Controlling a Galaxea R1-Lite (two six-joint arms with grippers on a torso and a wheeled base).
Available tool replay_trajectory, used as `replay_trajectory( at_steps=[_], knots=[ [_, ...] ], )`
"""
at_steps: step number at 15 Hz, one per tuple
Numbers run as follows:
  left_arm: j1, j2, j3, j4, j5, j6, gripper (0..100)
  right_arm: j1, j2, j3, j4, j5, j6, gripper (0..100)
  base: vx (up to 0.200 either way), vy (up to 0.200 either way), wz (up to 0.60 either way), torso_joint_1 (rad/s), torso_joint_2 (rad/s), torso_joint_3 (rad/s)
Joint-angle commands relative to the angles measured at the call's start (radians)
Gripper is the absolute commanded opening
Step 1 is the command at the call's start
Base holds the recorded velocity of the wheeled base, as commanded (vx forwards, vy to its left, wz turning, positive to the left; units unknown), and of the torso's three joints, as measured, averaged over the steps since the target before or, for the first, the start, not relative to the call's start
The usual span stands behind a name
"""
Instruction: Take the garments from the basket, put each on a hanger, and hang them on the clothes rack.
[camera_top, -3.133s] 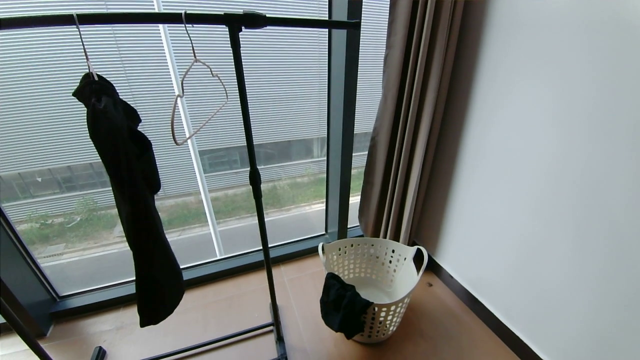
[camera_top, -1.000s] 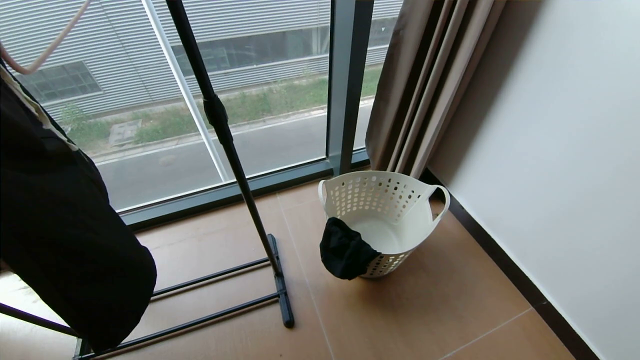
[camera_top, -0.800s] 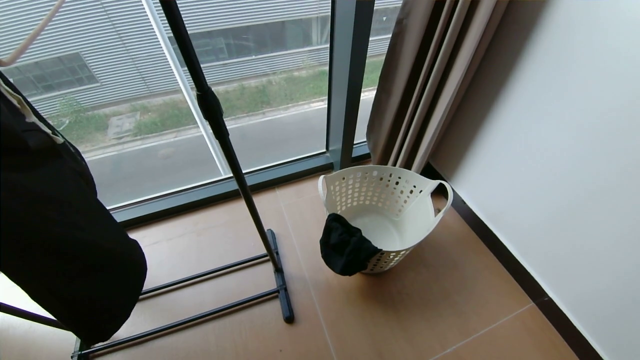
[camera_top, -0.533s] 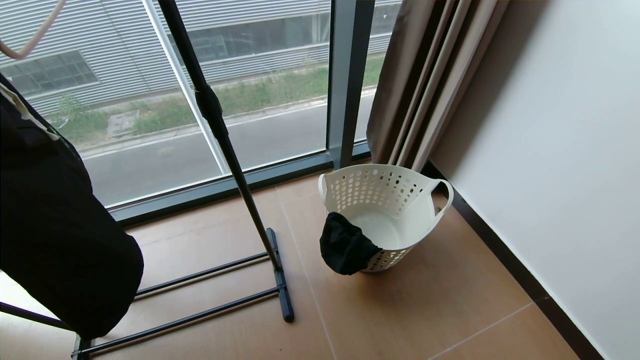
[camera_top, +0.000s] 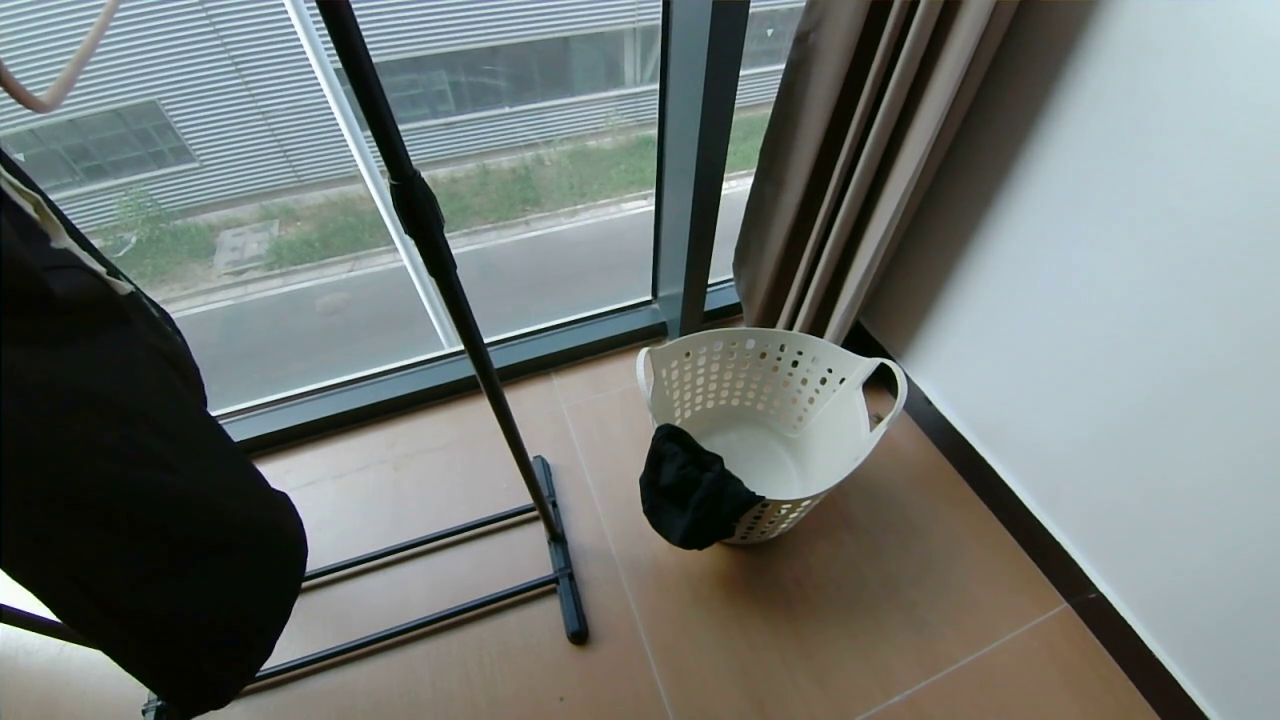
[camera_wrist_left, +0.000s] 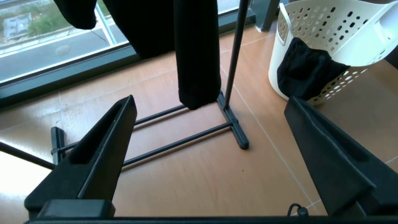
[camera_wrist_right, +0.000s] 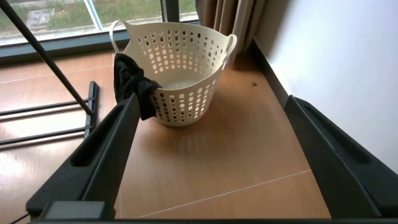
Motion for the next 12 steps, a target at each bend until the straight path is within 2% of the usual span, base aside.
replay_trajectory(
  at_steps=[1, 2, 4, 6, 9, 12],
  knots=[
    [0.0, 0.001, 0.0, 0.0, 0.0, 0.0, 100, 0.034, 0.143, 0.0, -0.012, 0.02, -0.003, 100, 0.0, 0.0, 0.0, 0.0, 0.0, 0.0],
    [0.0, 0.001, 0.0, 0.0, 0.0, -0.002, 100, 0.072, 0.223, -0.011, -0.015, 0.045, -0.003, 100, 0.0, 0.0, 0.0, 0.0, 0.0, 0.0],
    [0.0, 0.001, 0.0, 0.0, 0.0, -0.002, 100, 0.136, 0.353, -0.035, -0.026, 0.048, -0.002, 100, 0.0, 0.0, 0.0, 0.0, 0.0, 0.0],
    [0.0, 0.001, 0.0, 0.0, 0.0, -0.002, 100, 0.192, 0.467, -0.046, -0.097, 0.048, -0.002, 100, 0.0, 0.0, 0.0, 0.0, 0.0, 0.0],
    [0.0, 0.0, 0.0, 0.0, 0.0, -0.003, 100, 0.212, 0.632, -0.071, -0.193, 0.049, -0.002, 100, 0.0, 0.0, 0.0, 0.0, 0.0, 0.0],
    [0.0, 0.001, 0.0, 0.0, 0.0, -0.003, 100, 0.216, 0.749, -0.158, -0.213, 0.057, -0.002, 100, 0.0, 0.0, 0.0, 0.0, 0.0, 0.0]
  ],
)
